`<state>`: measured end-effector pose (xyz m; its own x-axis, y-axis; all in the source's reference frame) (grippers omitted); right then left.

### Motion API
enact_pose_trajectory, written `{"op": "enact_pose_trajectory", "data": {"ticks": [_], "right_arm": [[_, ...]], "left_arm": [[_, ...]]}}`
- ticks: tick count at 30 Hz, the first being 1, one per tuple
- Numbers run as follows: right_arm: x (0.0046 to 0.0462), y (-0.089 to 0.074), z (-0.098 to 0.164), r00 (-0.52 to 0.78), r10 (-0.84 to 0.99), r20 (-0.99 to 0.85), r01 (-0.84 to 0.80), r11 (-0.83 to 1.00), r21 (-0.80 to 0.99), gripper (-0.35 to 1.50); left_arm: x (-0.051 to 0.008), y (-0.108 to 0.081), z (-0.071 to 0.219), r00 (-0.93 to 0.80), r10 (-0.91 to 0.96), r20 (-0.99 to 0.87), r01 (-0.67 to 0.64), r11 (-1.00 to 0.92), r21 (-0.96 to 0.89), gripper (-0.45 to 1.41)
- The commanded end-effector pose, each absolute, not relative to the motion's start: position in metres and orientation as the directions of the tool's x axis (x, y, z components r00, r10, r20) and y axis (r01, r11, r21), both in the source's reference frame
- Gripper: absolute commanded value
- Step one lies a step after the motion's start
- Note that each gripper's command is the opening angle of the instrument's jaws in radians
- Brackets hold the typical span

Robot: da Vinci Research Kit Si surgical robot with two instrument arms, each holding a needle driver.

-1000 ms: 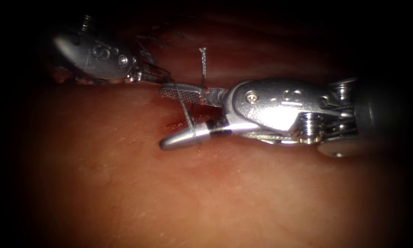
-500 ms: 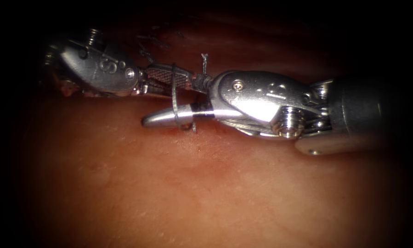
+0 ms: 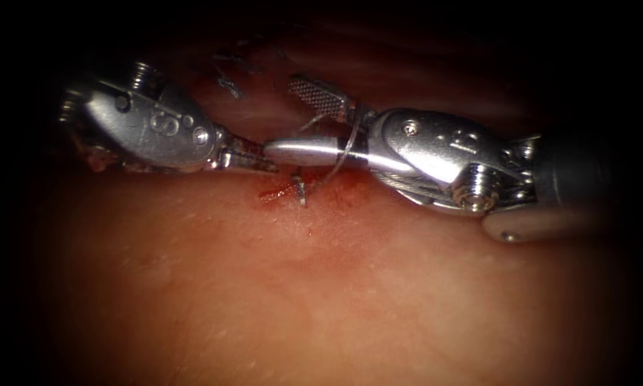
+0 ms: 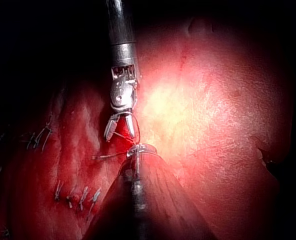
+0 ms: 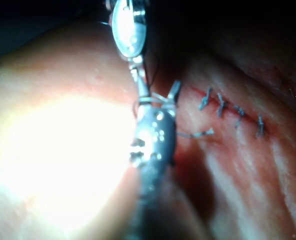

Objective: Wound Closure

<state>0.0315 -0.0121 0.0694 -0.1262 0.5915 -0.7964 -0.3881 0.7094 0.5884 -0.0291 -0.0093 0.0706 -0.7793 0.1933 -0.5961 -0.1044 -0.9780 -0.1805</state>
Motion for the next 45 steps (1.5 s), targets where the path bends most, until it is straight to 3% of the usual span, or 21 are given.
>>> {"op": "enact_pose_trajectory", "data": {"ticks": [1,10,19,34,45], "right_arm": [[0.0318,-0.0126,0.0705,-0.12,0.609,-0.784,-0.397,0.694,0.6,0.64],[0.0322,-0.013,0.0718,-0.071,0.727,-0.683,-0.444,0.59,0.674,0.66],[0.032,-0.014,0.0747,-0.044,0.792,-0.608,-0.548,0.49,0.678,0.83],[0.0307,-0.0137,0.0789,-0.044,0.861,-0.507,-0.567,0.396,0.722,0.96],[0.0313,-0.0144,0.0803,-0.003,0.908,-0.42,-0.498,0.362,0.788,0.94]], "left_arm": [[-0.0297,-0.0098,0.0713,-0.779,0.192,-0.597,-0.104,-0.978,-0.18,-0.45],[-0.0305,-0.01,0.0716,-0.776,0.194,-0.6,-0.102,-0.978,-0.184,-0.45],[-0.031,-0.0093,0.0724,-0.778,0.192,-0.598,-0.098,-0.978,-0.186,-0.45],[-0.0316,-0.0095,0.0728,-0.785,0.188,-0.59,-0.088,-0.977,-0.195,-0.45],[-0.0316,-0.0095,0.0727,-0.785,0.187,-0.591,-0.086,-0.977,-0.196,-0.45]]}}
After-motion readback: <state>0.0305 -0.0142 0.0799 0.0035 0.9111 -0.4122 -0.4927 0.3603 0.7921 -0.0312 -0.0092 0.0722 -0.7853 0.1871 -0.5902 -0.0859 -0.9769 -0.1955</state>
